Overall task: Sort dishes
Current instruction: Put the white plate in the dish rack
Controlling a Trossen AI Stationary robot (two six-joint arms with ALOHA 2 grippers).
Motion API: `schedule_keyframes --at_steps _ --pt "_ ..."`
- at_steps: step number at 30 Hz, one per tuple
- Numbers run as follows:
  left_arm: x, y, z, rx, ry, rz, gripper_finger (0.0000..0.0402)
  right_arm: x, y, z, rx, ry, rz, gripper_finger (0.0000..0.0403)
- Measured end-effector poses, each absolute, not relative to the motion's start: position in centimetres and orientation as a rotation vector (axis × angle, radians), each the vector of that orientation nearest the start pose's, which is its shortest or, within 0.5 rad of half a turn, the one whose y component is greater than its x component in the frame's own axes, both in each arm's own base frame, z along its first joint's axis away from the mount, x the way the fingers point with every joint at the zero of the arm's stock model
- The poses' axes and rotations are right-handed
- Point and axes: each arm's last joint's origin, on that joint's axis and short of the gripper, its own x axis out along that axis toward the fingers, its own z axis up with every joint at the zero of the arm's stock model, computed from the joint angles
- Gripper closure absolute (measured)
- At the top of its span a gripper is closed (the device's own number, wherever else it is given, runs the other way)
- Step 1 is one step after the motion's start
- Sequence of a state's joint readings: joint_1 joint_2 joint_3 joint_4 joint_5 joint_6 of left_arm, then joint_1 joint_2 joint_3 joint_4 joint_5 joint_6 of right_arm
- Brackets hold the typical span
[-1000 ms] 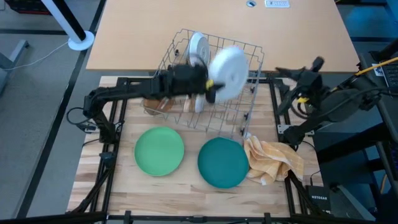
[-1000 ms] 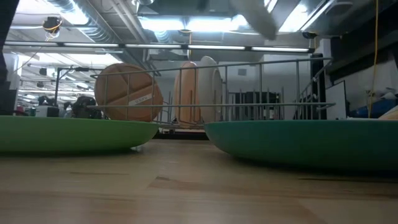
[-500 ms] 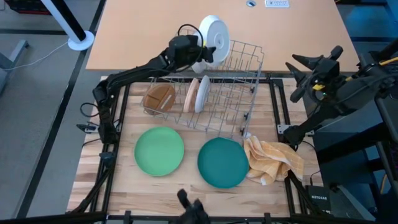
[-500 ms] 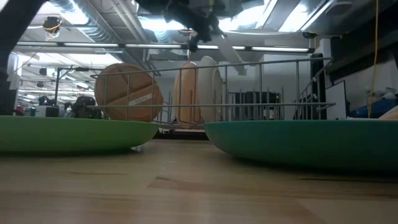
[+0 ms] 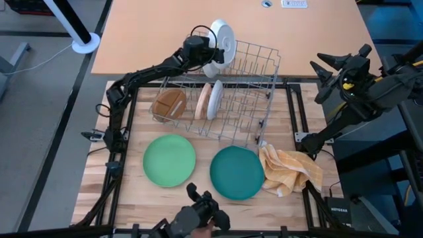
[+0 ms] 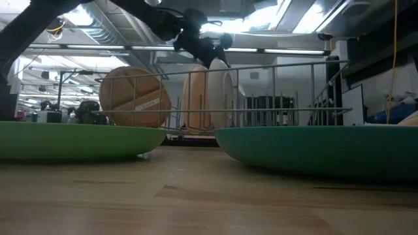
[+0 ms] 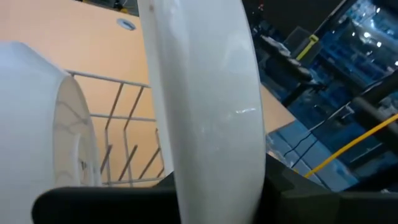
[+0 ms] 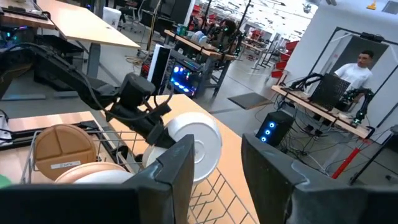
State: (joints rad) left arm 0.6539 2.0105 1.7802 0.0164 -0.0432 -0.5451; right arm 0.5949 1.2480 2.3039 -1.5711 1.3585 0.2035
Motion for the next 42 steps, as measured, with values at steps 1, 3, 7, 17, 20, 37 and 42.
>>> schedule_keyframes --at_steps 1,3,7,17,20,37,42 --pt "37.9 29.4 32.3 -0.585 0.019 0.736 0.0347 7.3 1.5 56.0 -0.244 0.216 -0.769 0.0265" --pt "38.1 29.5 31.9 -0.587 0.026 0.730 0.0347 7.3 1.5 56.0 -0.244 0.216 -0.769 0.0265" --pt "38.2 29.5 31.7 -0.521 0.065 0.724 0.0347 7.2 1.5 56.0 -0.244 0.215 -0.771 0.0265" --pt "38.3 29.6 31.3 -0.447 0.098 0.725 0.0347 7.4 1.6 55.9 -0.244 0.218 -0.771 0.0265" --pt "38.8 29.6 30.5 -0.452 0.113 0.722 0.0347 7.4 1.6 55.9 -0.226 0.210 -0.773 0.0265" --pt "39.7 29.8 28.0 -0.477 0.167 0.759 0.0347 7.7 1.8 55.9 -0.230 0.213 -0.773 0.0265" --pt "39.8 29.9 27.6 -0.523 0.162 0.790 0.0335 7.8 1.9 55.9 -0.232 0.215 -0.772 0.0265"
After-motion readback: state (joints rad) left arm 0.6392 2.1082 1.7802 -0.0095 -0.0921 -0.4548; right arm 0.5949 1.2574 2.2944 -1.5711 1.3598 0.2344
